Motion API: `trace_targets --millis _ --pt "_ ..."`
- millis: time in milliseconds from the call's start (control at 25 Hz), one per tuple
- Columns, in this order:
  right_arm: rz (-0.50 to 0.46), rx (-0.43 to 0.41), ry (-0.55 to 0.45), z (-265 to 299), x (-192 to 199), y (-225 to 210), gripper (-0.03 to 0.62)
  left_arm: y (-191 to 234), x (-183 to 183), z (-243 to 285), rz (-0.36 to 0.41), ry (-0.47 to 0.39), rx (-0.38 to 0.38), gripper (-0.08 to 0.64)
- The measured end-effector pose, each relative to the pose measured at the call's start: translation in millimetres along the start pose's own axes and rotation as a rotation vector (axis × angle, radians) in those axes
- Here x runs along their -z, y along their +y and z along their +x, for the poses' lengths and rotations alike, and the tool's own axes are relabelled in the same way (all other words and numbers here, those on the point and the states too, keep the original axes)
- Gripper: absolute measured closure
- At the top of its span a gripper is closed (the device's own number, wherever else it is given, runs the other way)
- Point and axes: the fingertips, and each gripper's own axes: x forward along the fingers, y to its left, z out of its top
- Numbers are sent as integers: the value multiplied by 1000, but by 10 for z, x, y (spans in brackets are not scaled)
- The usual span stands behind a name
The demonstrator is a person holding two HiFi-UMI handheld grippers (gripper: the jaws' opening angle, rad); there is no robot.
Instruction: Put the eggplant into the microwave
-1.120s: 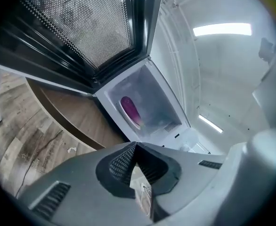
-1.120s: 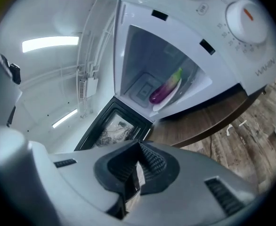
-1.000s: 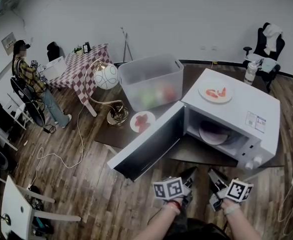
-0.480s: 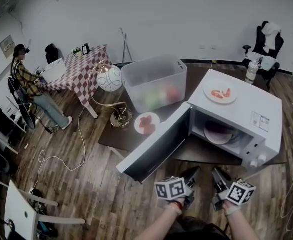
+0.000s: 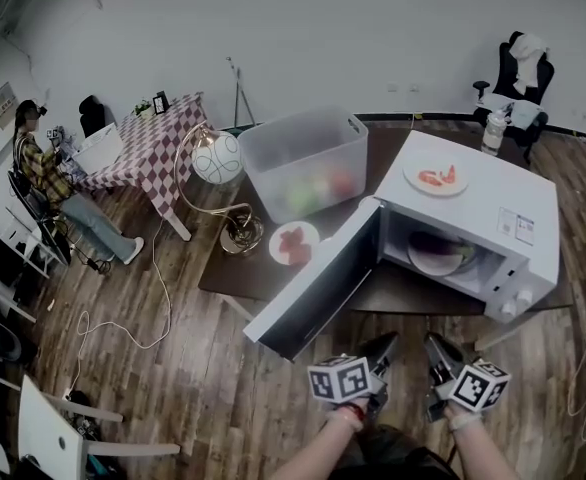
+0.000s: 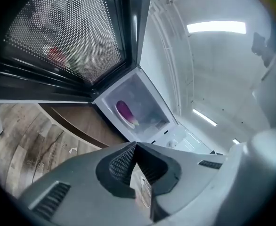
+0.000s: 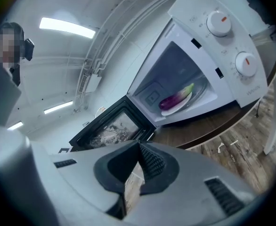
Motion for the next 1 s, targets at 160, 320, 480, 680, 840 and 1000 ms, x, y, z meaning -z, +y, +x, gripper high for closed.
trace_targets --millis 160,320,480,680,840,1000 --pt "0 9 -28 -88 -29 96 592 -70 56 -57 7 13 12 560" --pt "-11 22 -35 -170 34 112 592 -139 132 -107 7 22 27 560" --pt "-10 31 -44 -251 79 147 592 -199 207 -134 9 38 46 560" --pt "-4 64 -61 -345 141 159 592 -234 268 -198 17 59 57 560" --pt "2 78 -69 -386 214 197 592 -249 314 -270 11 67 71 560" --pt "7 81 -86 -379 253 281 592 -203 335 -361 14 75 70 560"
